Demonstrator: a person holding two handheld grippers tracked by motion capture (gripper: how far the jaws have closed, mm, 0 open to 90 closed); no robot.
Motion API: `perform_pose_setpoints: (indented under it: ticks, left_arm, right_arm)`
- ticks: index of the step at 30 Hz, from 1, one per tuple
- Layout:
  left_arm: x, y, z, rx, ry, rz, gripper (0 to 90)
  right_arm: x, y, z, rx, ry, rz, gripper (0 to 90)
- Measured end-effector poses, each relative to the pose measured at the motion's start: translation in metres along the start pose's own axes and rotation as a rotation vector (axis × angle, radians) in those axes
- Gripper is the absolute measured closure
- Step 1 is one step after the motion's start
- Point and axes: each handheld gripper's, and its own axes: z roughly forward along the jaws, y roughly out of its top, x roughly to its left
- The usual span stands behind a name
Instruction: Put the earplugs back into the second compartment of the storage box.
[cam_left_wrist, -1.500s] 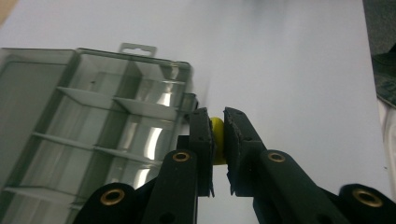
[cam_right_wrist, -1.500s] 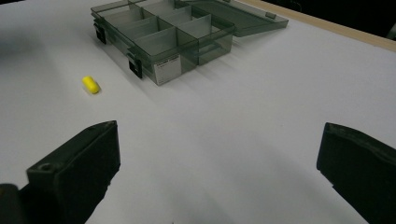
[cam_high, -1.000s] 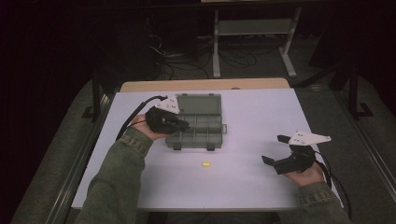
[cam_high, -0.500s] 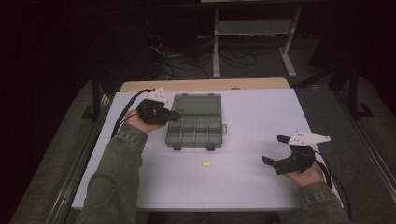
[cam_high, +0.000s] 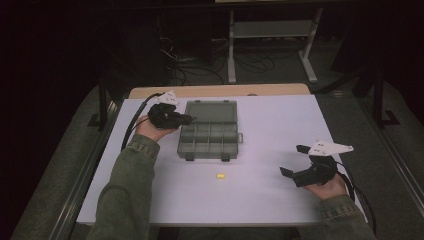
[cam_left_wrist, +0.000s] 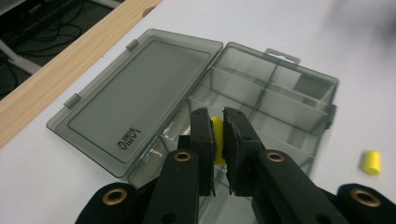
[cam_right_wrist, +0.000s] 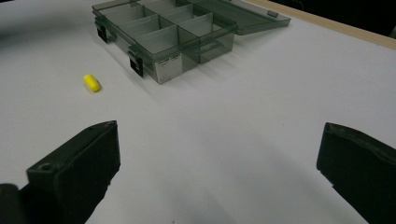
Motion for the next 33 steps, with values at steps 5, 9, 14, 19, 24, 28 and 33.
perform_pose_setpoints:
  ticks: [5,9,14,19,24,28,33]
  left_arm:
    - [0.005,-0.001,0.008,-0.016,0.000,-0.013,83.3]
    - [0.009,-0.002,0.017,-0.020,-0.010,-0.027,83.2]
    - [0.009,-0.004,0.031,-0.009,-0.025,-0.031,83.1]
    - [0.007,-0.005,0.045,0.032,-0.040,-0.025,82.7]
    - [0.006,-0.007,0.058,0.080,-0.045,-0.020,82.3]
    - [0.004,-0.007,0.064,0.104,-0.043,-0.012,81.6]
    - [0.002,-0.006,0.064,0.126,-0.046,-0.004,74.8]
  right_arm:
    - [0.000,0.000,0.000,0.001,0.000,-0.002,0.0]
    - [0.000,0.000,0.000,0.002,0.001,-0.003,0.0]
    - [0.000,0.000,0.000,0.002,0.003,-0.004,0.0]
    - [0.000,-0.001,0.000,0.003,0.003,-0.005,0.0]
    - [0.000,-0.001,0.000,0.004,0.004,-0.003,0.0]
    - [0.000,-0.001,0.000,0.006,0.005,-0.003,0.0]
    - [0.000,-0.001,0.000,0.007,0.007,-0.002,0.0]
